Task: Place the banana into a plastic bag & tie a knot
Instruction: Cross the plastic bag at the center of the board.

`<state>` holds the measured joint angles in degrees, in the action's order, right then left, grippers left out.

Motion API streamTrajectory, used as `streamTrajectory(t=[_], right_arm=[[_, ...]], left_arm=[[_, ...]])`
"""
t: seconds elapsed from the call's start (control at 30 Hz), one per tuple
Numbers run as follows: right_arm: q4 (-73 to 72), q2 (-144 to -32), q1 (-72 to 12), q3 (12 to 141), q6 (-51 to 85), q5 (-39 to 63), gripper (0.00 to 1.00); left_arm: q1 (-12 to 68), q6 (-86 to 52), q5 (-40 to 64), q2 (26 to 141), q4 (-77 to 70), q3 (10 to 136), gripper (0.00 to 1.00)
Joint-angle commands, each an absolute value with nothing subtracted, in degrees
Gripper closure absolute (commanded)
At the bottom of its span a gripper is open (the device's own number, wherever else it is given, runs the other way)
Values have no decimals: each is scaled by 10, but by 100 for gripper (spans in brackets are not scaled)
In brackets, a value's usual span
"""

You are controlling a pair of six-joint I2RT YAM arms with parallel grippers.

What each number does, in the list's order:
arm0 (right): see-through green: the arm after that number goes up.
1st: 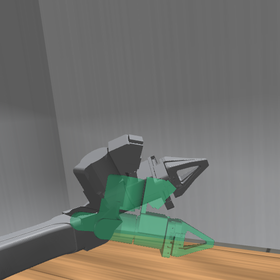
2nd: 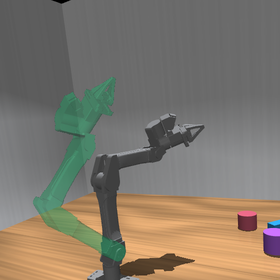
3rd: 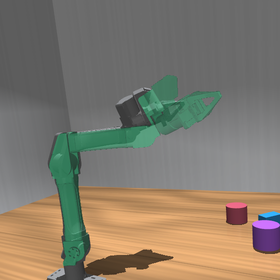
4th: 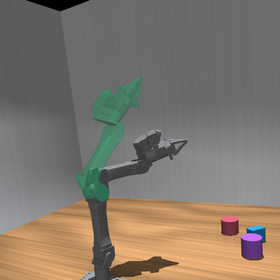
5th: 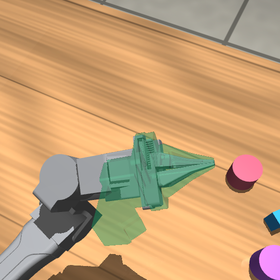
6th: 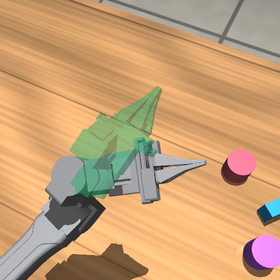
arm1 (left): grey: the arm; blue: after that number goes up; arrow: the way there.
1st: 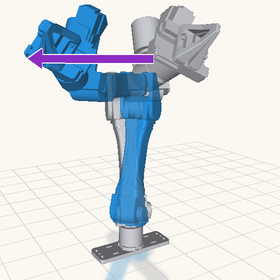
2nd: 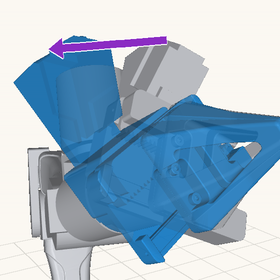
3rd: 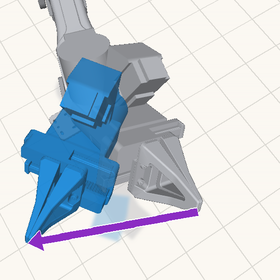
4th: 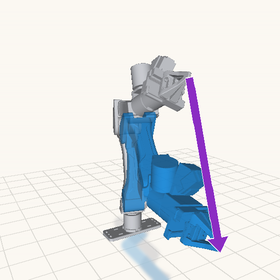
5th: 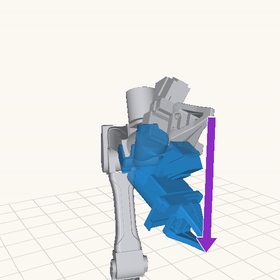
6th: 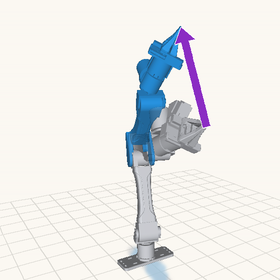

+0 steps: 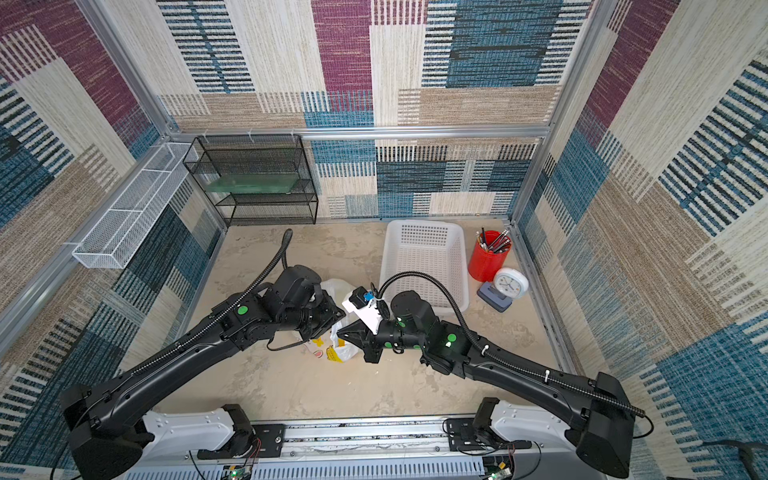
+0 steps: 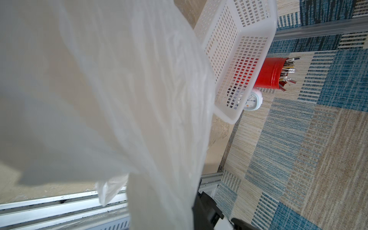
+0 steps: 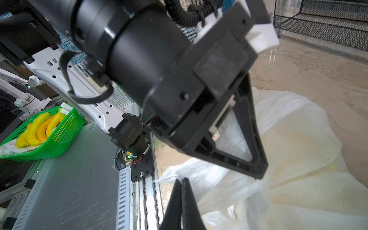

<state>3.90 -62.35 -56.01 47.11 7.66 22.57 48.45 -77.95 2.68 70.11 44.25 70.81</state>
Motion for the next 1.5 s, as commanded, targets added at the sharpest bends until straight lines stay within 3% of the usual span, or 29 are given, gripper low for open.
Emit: streamTrajectory(t=[0.0,0.33,0.63,0.8,0.9,1.03,1.17,1.3,1.47], right_arm=[[30,-615,-562,465,88,217,100],[2,-621,-558,442,152,208,100],[-46,-649,-533,424,285,201,100],[-33,-675,-516,439,356,201,99],[-17,-699,-495,456,418,223,91],[10,-703,-488,481,491,256,61],[82,-663,-505,516,550,231,39],[115,-608,-505,511,679,196,34],[119,-564,-500,476,939,131,36]], left_arm=[[483,-758,28,701,442,719,100],[483,-733,24,668,349,674,100],[483,-715,29,621,171,569,100],[484,-650,37,606,163,564,100],[484,-616,29,583,146,539,100],[484,-577,5,554,111,494,100],[484,-562,-14,536,67,457,100],[484,-545,-9,533,51,448,100],[485,-508,-12,503,24,414,100]])
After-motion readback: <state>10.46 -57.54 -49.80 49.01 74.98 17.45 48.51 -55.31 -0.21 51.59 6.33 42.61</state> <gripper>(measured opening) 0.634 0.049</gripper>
